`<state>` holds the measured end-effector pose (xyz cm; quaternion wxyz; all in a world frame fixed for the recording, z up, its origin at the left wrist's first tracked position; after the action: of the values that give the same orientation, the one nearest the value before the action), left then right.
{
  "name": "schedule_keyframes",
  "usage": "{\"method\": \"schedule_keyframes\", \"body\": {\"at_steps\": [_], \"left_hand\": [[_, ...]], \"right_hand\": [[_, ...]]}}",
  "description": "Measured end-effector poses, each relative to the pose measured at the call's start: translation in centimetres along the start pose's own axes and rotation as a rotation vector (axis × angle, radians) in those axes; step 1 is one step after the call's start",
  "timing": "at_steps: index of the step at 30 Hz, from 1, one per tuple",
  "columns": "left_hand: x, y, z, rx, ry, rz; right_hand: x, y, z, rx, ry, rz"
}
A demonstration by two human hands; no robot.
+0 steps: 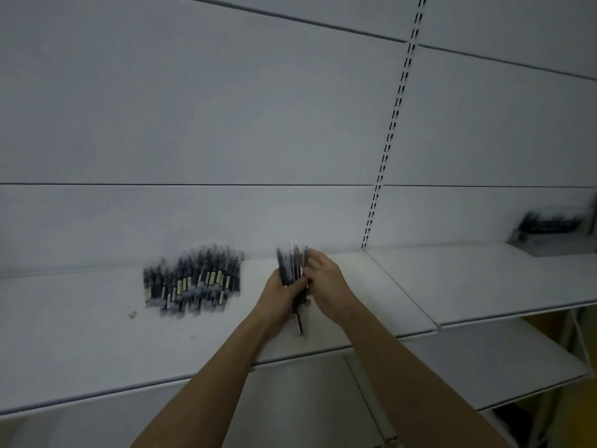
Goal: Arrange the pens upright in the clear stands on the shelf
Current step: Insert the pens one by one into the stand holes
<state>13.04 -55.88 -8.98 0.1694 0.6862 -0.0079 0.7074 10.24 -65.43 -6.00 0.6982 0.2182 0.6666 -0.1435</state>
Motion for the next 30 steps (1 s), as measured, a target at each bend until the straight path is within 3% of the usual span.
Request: {"method": "schedule_keyframes", "body": {"at_steps": [3,5,8,12,18,22,25,30], "left_hand": [[0.9,0.0,-0.1,0.061,0.11,0.138],[2.2,0.8,-0.5,0.065,0.233,0.202],[3.2,2.1,-1.1,0.034,0.37,0.194],[2.8,1.8,-1.5,0.166,0.395,0.182],[1.5,2.0,-2.1,0.237,0.398,0.164],[1.1,3.6,-1.7,0.125,0.405,0.299],[0.3,4.8,-1.5,0.023,0.333,0.327],[0.6,7.8,-2.1,0.061,0.273,0.315]], "right_hand": [[-2.1,-0.5,-0.6,0.024,0.01,-0.124],[-3.9,-0.8,-0.7,0.061,-0.099,-0.119],[-6.2,-0.2,-1.5,-0.03,-0.334,-0.154],[-6.6,0.4,-2.7,-0.05,-0.467,-0.365],[-5.2,-0.4,-3.4,-0.027,-0.393,-0.4],[-4.8,-2.2,-2.9,0.027,-0.277,-0.569],[-3.8,-3.8,-2.8,-0.027,-0.163,-0.51],[-6.3,-8.9,-2.5,-0.028,-0.143,-0.48]]}}
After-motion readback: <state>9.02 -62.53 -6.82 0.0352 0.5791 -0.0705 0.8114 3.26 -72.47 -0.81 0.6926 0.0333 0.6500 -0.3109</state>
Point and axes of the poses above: each hand's wrist, its own z-axis towards the middle knuckle, its own y-axis out of the palm, x = y × z, the point moved 5 cm from there along z, towards the middle knuckle, and after that the axes turned 12 degrees about x, right-handed, at the moved point
